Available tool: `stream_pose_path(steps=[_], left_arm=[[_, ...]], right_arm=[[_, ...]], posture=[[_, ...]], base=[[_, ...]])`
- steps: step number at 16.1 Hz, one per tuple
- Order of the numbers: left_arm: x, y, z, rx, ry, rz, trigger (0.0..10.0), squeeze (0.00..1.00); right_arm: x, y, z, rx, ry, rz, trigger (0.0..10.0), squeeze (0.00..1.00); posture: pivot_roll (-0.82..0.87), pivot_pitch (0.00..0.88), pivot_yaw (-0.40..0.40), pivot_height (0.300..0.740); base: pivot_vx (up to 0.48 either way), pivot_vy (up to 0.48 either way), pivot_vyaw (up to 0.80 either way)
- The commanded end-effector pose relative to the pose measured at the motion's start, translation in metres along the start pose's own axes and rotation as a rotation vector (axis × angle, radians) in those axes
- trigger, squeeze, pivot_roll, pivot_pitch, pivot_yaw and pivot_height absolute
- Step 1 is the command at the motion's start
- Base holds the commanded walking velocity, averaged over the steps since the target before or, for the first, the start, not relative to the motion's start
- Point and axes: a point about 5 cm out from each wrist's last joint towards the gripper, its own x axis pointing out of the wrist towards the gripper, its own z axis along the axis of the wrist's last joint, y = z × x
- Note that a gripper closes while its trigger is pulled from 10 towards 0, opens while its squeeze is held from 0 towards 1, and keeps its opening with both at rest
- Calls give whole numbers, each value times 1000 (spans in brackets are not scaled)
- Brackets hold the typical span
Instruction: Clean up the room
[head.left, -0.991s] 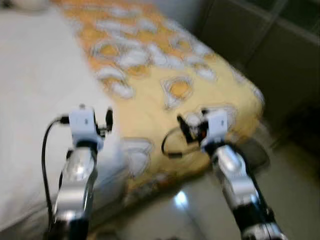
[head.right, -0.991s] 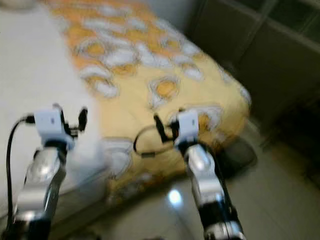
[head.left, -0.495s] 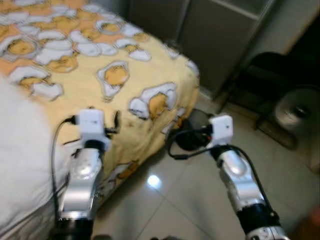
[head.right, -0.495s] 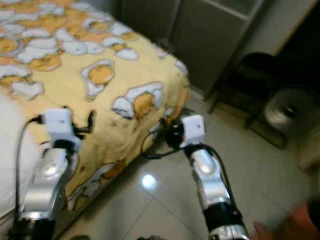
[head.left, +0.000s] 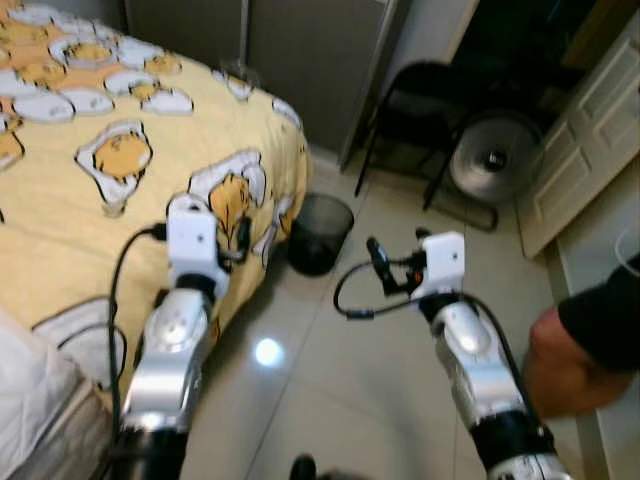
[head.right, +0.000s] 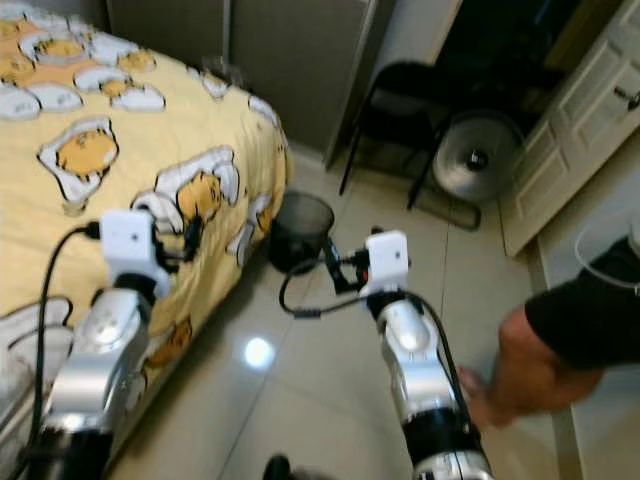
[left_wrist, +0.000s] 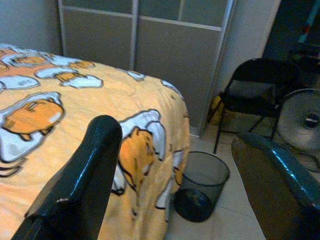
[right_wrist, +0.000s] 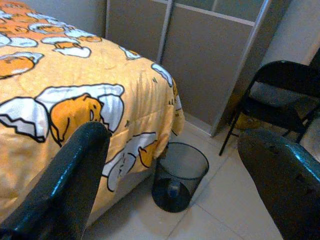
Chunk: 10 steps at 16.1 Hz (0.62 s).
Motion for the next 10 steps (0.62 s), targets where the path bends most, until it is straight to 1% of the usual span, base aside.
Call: stream_pose_path(steps=[1,3,7,8,10], left_arm=[[-1,-6,2,9,-10,-20,10000,0],[-1,-9,0,8,-4,-23,10000,0],[3,-7,2,14,-20,-19,10000,0],[8,-12,4,-1,-26,-7,10000,0],[9,-11,6,-3,-28,-6,10000,0]], right_arm=[[-1,-3,1,-7,-3,1,10000,420],[1,-1,1,-25,0,22,10000,427],[7,2,4,-3,-6,30,10000,439],[9,-4,3,30,9,9,10000,447],[9,-6,4,42,12,8,10000,443]], posture=[[223,0,-162,740],[229,0,-169,740],[236,0,-183,740],[233,0,-189,740],[232,0,-191,740]], base=[[0,0,0],[0,0,756],[0,0,680],[0,0,587],[0,0,544]])
